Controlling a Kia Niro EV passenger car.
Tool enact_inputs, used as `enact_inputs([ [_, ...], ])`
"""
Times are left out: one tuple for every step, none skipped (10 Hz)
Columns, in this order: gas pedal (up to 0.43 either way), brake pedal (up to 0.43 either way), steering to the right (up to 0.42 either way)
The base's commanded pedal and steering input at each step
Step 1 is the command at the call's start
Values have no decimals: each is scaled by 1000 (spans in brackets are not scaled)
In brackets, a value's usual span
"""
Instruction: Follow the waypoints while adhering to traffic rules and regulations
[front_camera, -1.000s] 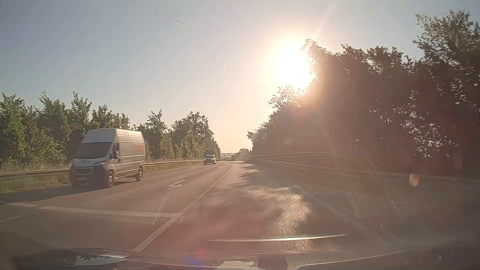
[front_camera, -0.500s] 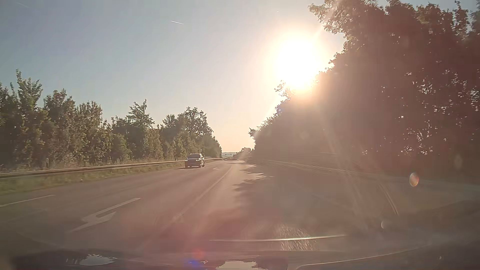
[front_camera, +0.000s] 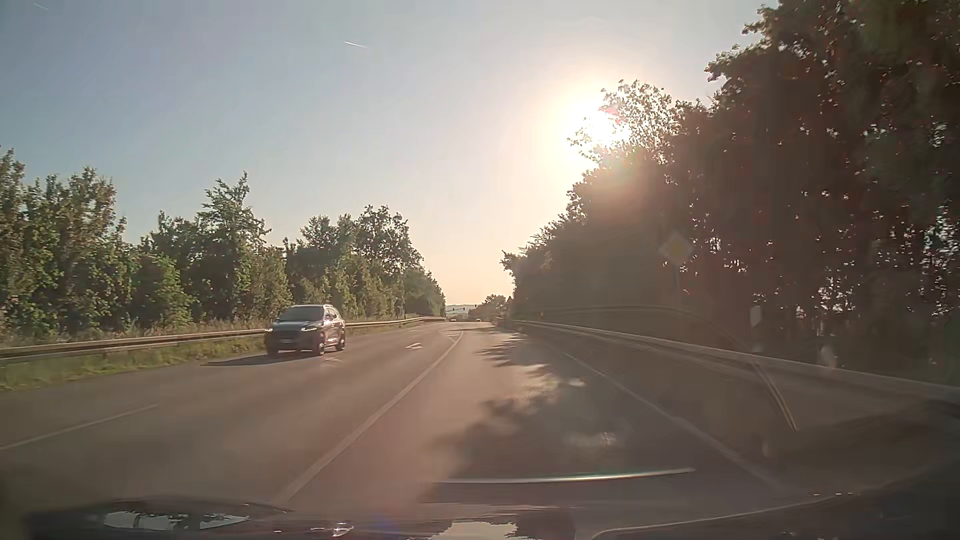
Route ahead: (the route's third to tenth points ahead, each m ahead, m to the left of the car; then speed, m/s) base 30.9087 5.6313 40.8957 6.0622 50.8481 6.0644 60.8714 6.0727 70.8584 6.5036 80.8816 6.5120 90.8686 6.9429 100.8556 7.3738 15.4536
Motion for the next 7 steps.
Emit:
enact_inputs([
  [138,0,-3],
  [138,0,-3],
  [138,0,-4],
  [138,0,-4],
  [138,0,-4],
  [138,0,-4],
  [138,0,-4],
])
